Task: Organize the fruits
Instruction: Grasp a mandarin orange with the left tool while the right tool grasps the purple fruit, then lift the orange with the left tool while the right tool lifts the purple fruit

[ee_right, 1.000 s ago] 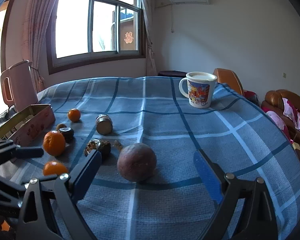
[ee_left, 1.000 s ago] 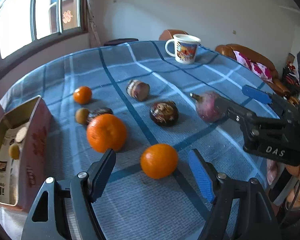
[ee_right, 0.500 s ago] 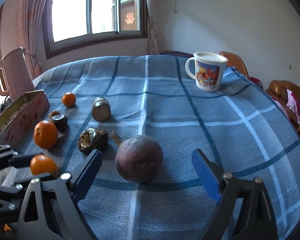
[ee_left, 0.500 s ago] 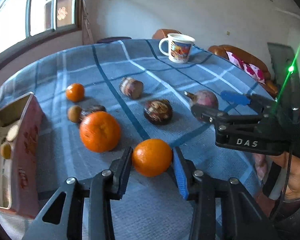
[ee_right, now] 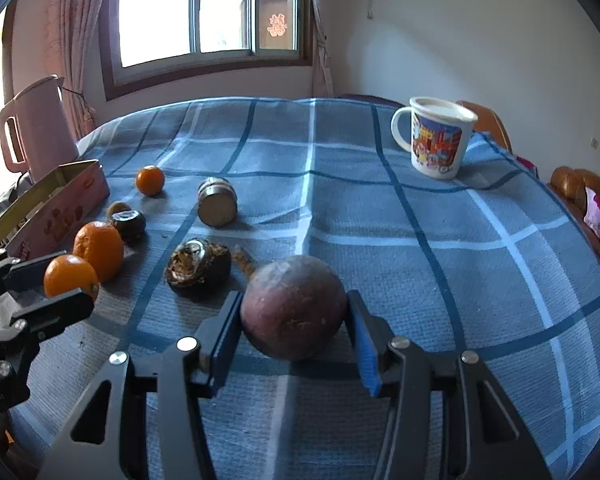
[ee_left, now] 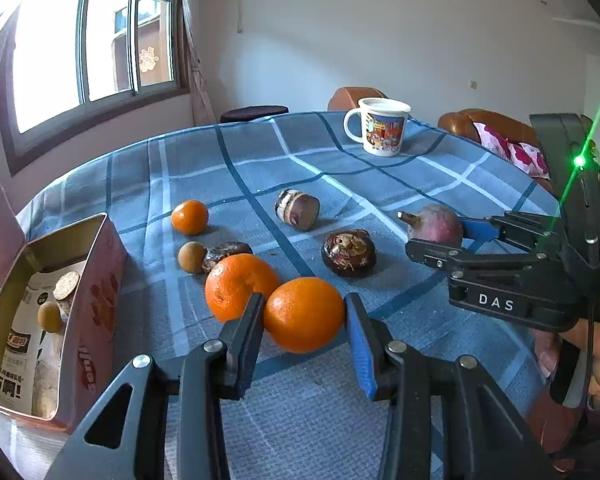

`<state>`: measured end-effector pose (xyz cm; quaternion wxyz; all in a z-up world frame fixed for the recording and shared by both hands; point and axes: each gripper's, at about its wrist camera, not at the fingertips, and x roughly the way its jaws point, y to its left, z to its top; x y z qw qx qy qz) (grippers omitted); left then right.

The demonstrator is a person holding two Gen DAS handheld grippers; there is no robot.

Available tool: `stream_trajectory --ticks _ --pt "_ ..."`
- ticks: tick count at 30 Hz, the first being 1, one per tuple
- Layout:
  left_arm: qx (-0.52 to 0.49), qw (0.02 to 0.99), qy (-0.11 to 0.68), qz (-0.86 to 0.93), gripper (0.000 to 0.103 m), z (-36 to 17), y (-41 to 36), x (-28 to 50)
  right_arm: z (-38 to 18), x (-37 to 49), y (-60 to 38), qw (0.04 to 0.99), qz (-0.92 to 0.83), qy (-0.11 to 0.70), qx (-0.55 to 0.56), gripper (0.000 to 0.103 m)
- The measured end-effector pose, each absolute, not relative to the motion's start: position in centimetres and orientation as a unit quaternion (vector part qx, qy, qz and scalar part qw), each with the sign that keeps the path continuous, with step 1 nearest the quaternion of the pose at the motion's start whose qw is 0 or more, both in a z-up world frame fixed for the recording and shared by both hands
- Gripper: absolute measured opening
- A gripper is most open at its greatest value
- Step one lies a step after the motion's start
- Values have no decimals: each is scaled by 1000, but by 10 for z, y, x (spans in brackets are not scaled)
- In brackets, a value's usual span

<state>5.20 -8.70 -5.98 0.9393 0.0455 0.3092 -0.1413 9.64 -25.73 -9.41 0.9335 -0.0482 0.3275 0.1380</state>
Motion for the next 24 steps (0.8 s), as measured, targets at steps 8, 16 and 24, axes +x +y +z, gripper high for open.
stream_trajectory --ticks 8,16,24 --pt "33 947 290 -135 42 -55 -82 48 -87 86 -257 943 153 292 -49 53" --pt "35 953 273 -124 42 -53 -81 44 -83 77 -257 949 164 264 -44 53" --pt "29 958 258 -119 42 -50 -77 40 -80 69 -259 954 173 240 -41 53"
